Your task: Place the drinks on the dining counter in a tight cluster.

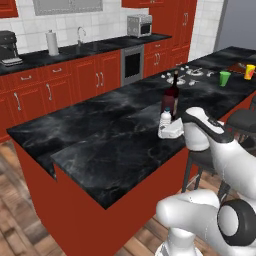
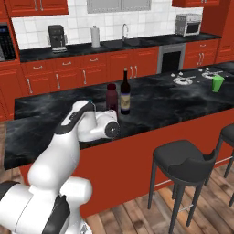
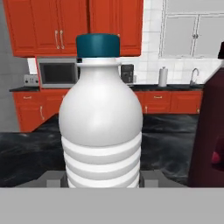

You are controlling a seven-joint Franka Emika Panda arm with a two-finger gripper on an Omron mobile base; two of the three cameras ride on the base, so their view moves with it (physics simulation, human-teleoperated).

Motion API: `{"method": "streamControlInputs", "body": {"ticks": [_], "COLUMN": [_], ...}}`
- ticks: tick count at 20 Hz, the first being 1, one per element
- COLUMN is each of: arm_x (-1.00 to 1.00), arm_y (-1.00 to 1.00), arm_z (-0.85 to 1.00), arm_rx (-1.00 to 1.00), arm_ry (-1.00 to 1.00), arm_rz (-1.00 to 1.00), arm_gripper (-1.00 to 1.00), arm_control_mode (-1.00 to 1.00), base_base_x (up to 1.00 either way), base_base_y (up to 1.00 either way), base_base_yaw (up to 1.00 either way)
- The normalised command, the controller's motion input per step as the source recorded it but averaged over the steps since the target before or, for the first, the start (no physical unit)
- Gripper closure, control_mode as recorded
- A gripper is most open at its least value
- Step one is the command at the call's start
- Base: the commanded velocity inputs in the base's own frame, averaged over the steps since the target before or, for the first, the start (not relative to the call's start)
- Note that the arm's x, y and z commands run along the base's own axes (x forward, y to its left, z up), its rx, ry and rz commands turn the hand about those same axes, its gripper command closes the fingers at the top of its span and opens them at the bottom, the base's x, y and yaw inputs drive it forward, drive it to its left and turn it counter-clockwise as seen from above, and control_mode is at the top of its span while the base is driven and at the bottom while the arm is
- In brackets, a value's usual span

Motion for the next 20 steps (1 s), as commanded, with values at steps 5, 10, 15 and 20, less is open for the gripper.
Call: {"method": "streamControlInputs", "body": {"ticks": [5, 10, 15, 20], "arm_x": [0.01, 0.17, 0.1, 0.12], "arm_y": [0.02, 0.33, 0.1, 0.0], "arm_z": [-0.17, -0.19, -0.13, -0.03], "arm_rx": [0.0, -0.04, -0.05, 0.0], "arm_ry": [0.0, 0.0, 0.0, 0.0], "arm_rz": [-0.08, -0.13, -0.07, 0.0], "arm_gripper": [1.0, 1.0, 1.0, 1.0], "arm_control_mode": [-1.0, -1.0, -1.0, -1.0], "base_base_x": [0.0, 0.0, 0.0, 0.0], "base_base_y": [0.0, 0.0, 0.0, 0.0], "base_base_yaw": [0.0, 0.0, 0.0, 0.0]}}
